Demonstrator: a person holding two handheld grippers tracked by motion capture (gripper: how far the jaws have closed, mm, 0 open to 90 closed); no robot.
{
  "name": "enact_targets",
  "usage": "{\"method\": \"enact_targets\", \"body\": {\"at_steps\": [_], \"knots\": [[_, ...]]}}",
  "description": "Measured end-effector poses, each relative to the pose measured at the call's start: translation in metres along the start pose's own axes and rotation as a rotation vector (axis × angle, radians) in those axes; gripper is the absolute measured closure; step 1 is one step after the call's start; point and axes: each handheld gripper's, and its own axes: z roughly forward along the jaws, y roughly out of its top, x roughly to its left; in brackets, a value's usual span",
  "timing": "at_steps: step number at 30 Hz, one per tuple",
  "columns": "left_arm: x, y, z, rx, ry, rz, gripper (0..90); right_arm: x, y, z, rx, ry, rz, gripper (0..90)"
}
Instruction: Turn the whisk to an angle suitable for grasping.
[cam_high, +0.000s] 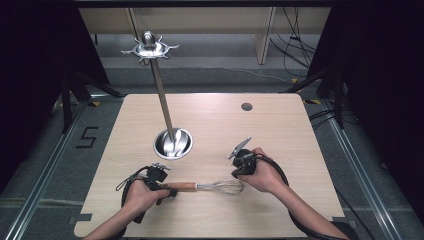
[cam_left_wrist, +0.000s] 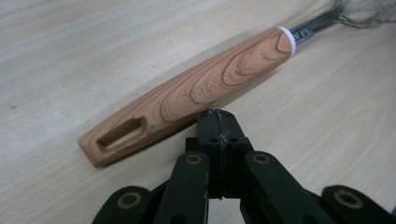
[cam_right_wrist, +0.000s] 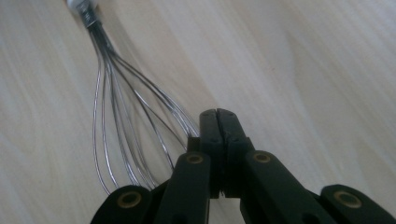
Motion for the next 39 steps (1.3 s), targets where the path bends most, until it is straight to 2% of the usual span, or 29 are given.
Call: {"method": "enact_targets", "body": {"at_steps": [2,3,5,6,7,9,10,11,12,13,14,15,18,19,21,22,24,25,26,27,28,29,30,33,35,37,38,39], "knots": [[0.003,0.004,0.002,-0.012,0.019,-0.019,89.1,0.006,-0.001,-0.001,0.024,0.021,-0.036,90.0],[0.003,0.004,0.002,-0.012,0.019,-0.019,89.1,0.010,-0.002,-0.001,0.038,0.032,-0.027,90.0],[0.006,0.009,0.003,-0.009,0.028,-0.015,89.1,0.019,-0.004,-0.001,0.055,0.048,-0.055,90.0],[0.005,0.011,0.006,-0.037,0.023,-0.043,89.0,0.024,-0.005,0.000,0.065,0.067,-0.065,90.0],[0.007,0.013,0.005,-0.019,0.031,-0.019,89.0,0.030,-0.006,0.001,0.071,0.084,-0.071,90.0],[0.008,0.016,0.007,-0.031,0.023,-0.029,89.0,0.041,-0.007,0.002,0.078,0.121,-0.088,90.0],[0.009,0.018,0.006,-0.025,0.034,-0.026,89.0,0.044,-0.007,0.004,0.082,0.125,-0.130,90.0],[0.009,0.018,0.006,-0.025,0.034,-0.026,89.0,0.044,-0.007,0.004,0.082,0.125,-0.130,90.0],[0.009,0.021,0.006,-0.030,0.031,-0.027,89.0,0.054,-0.007,0.006,0.089,0.139,-0.138,90.0],[0.009,0.021,0.006,-0.030,0.031,-0.027,89.0,0.054,-0.007,0.006,0.089,0.139,-0.138,90.0],[0.009,0.023,0.006,-0.033,0.035,-0.028,89.0,0.060,-0.007,0.009,0.085,0.167,-0.157,90.0],[0.009,0.024,0.006,-0.034,0.037,-0.031,89.0,0.065,-0.007,0.010,0.098,0.172,-0.138,90.0],[0.010,0.025,0.008,-0.039,0.031,-0.031,89.0,0.077,-0.007,0.012,0.089,0.211,-0.119,90.0],[0.011,0.027,0.008,-0.035,0.027,-0.016,88.9,0.080,-0.006,0.013,0.079,0.226,-0.145,90.0],[0.008,0.028,0.009,-0.041,0.036,-0.029,88.8,0.084,-0.005,0.015,0.066,0.240,-0.161,90.0],[0.010,0.029,0.010,-0.043,0.034,-0.012,88.5,0.087,-0.005,0.014,0.063,0.242,-0.153,90.0],[0.009,0.029,0.010,-0.049,0.029,-0.022,86.5,0.086,-0.005,0.013,0.052,0.241,-0.164,89.2],[0.008,0.028,0.009,-0.059,0.030,-0.043,85.1,0.085,-0.006,0.012,0.051,0.226,-0.153,88.1],[0.006,0.028,0.010,-0.101,0.022,-0.081,82.9,0.082,-0.006,0.009,0.046,0.208,-0.144,86.9],[0.006,0.028,0.010,-0.101,0.022,-0.081,80.0,0.077,-0.007,0.007,0.030,0.192,-0.128,85.7],[0.004,0.028,0.007,-0.135,0.018,-0.105,76.9,0.071,-0.010,0.002,0.014,0.176,-0.091,84.3],[0.004,0.028,0.004,-0.144,0.016,-0.113,73.7,0.066,-0.012,-0.002,0.003,0.175,-0.086,82.8],[0.003,0.029,0.002,-0.160,0.020,-0.125,68.8,0.060,-0.017,-0.008,-0.013,0.157,-0.044,80.3],[0.001,0.034,0.001,-0.192,0.020,-0.166,53.9,0.041,-0.030,-0.019,-0.073,0.088,0.004,74.4],[0.001,0.037,0.003,-0.202,0.032,-0.172,47.7,0.029,-0.041,-0.027,-0.110,0.060,0.080,71.5],[0.002,0.038,0.005,-0.200,0.037,-0.176,42.3,0.019,-0.051,-0.033,-0.141,0.016,0.123,69.2],[0.003,0.038,0.006,-0.202,0.038,-0.189,39.8,0.014,-0.056,-0.036,-0.151,-0.006,0.121,68.4],[0.003,0.037,0.007,-0.206,0.046,-0.200,37.5,0.010,-0.061,-0.038,-0.158,-0.013,0.138,68.1]]}}
